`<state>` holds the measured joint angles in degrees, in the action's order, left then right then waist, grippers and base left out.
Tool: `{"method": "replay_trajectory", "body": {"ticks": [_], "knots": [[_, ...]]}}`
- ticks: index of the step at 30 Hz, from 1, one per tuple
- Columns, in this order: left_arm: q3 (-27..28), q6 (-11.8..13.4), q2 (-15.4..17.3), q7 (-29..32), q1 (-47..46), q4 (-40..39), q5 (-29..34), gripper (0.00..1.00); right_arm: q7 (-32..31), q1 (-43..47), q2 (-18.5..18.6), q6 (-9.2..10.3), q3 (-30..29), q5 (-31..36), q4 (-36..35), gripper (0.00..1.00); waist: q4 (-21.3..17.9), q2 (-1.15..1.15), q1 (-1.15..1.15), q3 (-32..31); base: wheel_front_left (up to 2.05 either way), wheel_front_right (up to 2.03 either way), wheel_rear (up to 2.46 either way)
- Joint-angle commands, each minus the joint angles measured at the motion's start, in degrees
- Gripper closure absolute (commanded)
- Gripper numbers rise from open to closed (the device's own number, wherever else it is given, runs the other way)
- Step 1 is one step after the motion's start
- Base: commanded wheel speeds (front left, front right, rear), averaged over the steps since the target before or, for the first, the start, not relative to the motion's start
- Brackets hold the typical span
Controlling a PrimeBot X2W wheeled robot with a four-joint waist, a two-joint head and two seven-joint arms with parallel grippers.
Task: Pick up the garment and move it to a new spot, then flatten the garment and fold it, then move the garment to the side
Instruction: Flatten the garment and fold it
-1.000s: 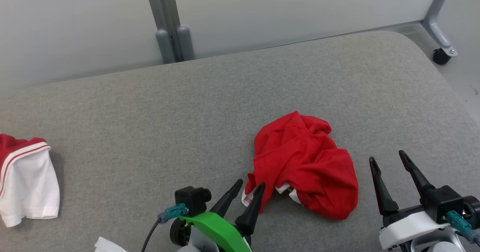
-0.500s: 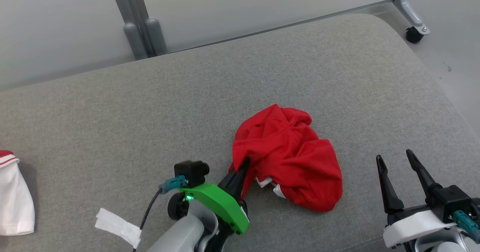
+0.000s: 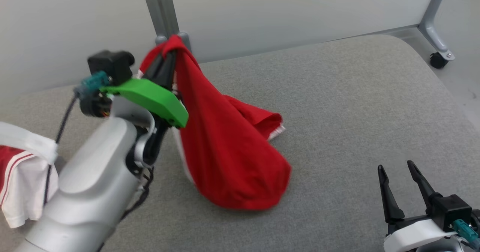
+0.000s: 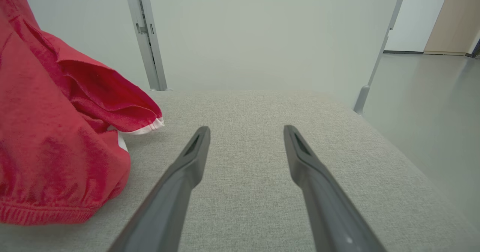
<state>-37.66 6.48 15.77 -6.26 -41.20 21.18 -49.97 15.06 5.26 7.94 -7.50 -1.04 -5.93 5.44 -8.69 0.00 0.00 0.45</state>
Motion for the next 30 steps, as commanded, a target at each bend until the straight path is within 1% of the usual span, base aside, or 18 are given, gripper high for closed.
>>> {"method": "replay_trajectory", "body": {"ticks": [1,3,5,7,8,10,13,16,19,20,22,23,24,25,26,28,30], "knots": [[0.44,1.6,1.6,1.01,-2.27,-1.17,1.08,1.0,0.18,0.58,-0.11,0.02,0.11,-0.05,0.11,0.0,1.21,0.0,0.0,-1.05,0.0,0.0,0.0],[0.25,4.13,4.37,2.77,-5.25,-2.54,4.08,1.0,0.18,0.57,-0.24,0.02,0.42,-0.13,0.21,0.0,1.48,0.0,0.0,-1.29,0.0,0.0,0.0],[-0.04,6.49,6.25,4.31,-7.93,-3.27,6.95,1.0,0.18,0.56,-0.33,0.02,0.68,-0.18,0.32,0.0,1.64,0.0,0.0,-1.54,0.0,0.0,0.0],[-0.49,8.65,7.45,5.4,-10.38,-3.54,9.24,1.0,0.18,0.51,-0.26,0.02,0.92,-0.29,0.41,0.0,1.73,0.0,0.0,-1.63,0.0,0.0,0.0],[-1.02,9.29,7.57,6.09,-10.9,-3.62,10.13,1.0,0.18,0.43,-0.22,0.02,1.03,-0.3,0.48,0.0,1.73,0.0,0.0,-1.67,0.0,0.0,0.0],[-2.02,10.13,6.75,7.21,-11.23,-4.03,10.6,1.0,0.18,0.22,-0.15,0.02,1.18,-0.45,0.61,0.0,1.66,0.0,0.0,-1.73,0.0,0.0,0.0],[-4.13,10.45,4.36,7.47,-8.22,-3.87,10.34,1.0,0.18,-0.42,-0.17,0.02,1.64,-0.68,0.85,0.0,1.12,0.0,0.0,-1.41,0.0,0.0,0.0],[-7.26,9.28,0.6,6.61,-4.5,-2.31,9.59,1.0,0.18,-0.79,0.02,0.02,1.91,-1.06,1.17,0.0,0.48,0.0,0.0,-0.88,0.0,0.0,0.0],[-11.74,6.62,-5.01,5.41,-0.22,1.6,8.7,1.0,0.18,-1.38,0.14,0.02,2.41,-1.37,1.51,0.0,-0.5,0.0,0.0,0.04,0.0,0.0,0.0],[-13.66,5.31,-7.21,5.16,1.29,3.52,8.59,1.0,0.18,-1.71,0.13,0.02,2.72,-1.52,1.66,0.0,-1.03,0.0,0.0,0.43,0.0,0.0,0.0],[-16.52,3.27,-10.15,4.17,3.32,6.91,8.54,1.0,0.18,-2.39,0.08,0.02,3.28,-1.63,1.95,0.0,-2.2,0.0,0.0,1.08,0.0,0.0,0.0],[-17.47,2.23,-11.07,3.81,4.12,8.07,7.87,1.0,0.18,-2.77,-0.03,0.02,3.61,-1.73,2.07,0.0,-2.79,0.0,0.0,1.55,0.0,0.0,0.0],[-18.65,0.13,-11.77,3.19,5.23,8.91,6.45,1.0,0.18,-3.58,-0.28,0.02,4.23,-1.87,2.09,0.0,-3.71,0.0,0.0,2.37,0.0,0.0,0.0],[-19.16,-1.15,-12.19,2.95,6.32,9.92,4.69,1.0,0.18,-3.93,-0.47,0.02,4.35,-1.97,2.18,0.0,-4.2,0.0,0.0,2.63,0.0,0.0,0.0],[-20.45,-2.49,-12.41,2.0,6.47,10.86,4.63,1.0,0.18,-4.09,-0.63,0.02,4.57,-2.04,2.33,0.0,-4.98,0.0,0.0,3.05,0.0,0.0,0.0],[-23.07,-3.75,-12.86,-0.02,5.74,11.19,3.98,1.0,0.18,-4.65,-0.97,0.02,5.08,-2.12,2.45,0.0,-6.38,0.0,0.0,4.02,0.0,0.0,0.0],[-24.63,-4.1,-12.92,-3.75,4.79,9.65,2.32,1.0,0.18,-4.98,-1.15,0.02,5.1,-2.2,2.6,0.0,-7.36,0.0,0.0,4.97,0.0,0.0,0.0]]}}
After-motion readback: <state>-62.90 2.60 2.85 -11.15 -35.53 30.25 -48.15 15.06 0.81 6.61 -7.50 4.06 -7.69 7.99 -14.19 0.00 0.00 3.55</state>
